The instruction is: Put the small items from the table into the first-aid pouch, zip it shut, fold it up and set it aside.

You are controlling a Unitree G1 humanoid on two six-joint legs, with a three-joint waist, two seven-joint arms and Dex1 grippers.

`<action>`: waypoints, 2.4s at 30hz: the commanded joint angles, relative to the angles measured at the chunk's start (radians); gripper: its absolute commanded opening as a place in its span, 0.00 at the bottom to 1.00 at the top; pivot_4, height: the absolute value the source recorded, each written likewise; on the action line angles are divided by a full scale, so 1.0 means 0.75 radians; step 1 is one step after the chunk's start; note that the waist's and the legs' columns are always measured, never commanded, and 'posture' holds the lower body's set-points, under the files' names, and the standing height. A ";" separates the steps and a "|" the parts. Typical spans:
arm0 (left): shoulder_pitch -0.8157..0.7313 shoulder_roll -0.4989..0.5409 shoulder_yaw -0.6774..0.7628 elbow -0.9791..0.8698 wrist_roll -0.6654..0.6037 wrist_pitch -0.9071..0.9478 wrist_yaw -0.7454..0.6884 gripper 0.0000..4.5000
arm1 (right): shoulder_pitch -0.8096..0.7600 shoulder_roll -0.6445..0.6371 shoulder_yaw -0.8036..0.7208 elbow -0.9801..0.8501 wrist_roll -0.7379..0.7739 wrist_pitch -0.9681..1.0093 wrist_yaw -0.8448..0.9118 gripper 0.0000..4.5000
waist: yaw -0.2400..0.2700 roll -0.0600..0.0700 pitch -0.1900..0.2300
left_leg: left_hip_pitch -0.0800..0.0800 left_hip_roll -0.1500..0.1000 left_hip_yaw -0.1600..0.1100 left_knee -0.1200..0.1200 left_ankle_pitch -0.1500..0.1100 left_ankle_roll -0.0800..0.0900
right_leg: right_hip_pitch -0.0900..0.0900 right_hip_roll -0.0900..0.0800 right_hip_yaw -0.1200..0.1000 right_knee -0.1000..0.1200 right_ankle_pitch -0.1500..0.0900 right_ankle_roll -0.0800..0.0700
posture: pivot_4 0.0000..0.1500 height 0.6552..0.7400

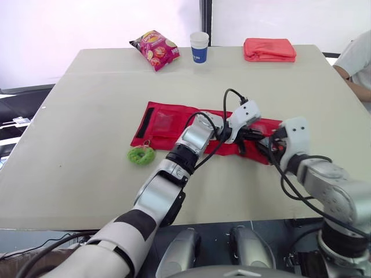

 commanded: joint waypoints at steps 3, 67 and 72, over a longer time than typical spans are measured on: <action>-0.036 -0.019 0.006 0.011 -0.008 -0.042 0.013 0.00 | 0.053 -0.050 0.007 -0.038 0.047 -0.024 0.060 0.36 | -0.003 0.000 0.000 | 0.000 0.000 0.001 0.000 0.000 0.000 | 0.000 0.000 0.001 0.000 0.000 0.000 | 1.00 1.00; 1.379 1.021 0.894 -1.647 -1.232 0.570 -0.111 0.97 | 0.060 -0.341 -0.337 0.871 0.759 -0.183 0.209 1.00 | 0.003 0.007 -0.001 | 0.012 0.008 0.006 -0.011 -0.001 0.001 | 0.008 -0.002 0.004 -0.007 0.000 -0.002 | 1.00 1.00; 1.361 0.987 0.848 -1.672 -1.249 0.553 -0.044 0.99 | 0.002 -0.294 -0.377 0.867 0.843 -0.151 0.193 0.94 | 0.001 0.007 -0.001 | 0.012 0.008 0.006 -0.012 -0.001 0.001 | 0.007 -0.001 0.004 -0.007 0.000 -0.002 | 1.00 1.00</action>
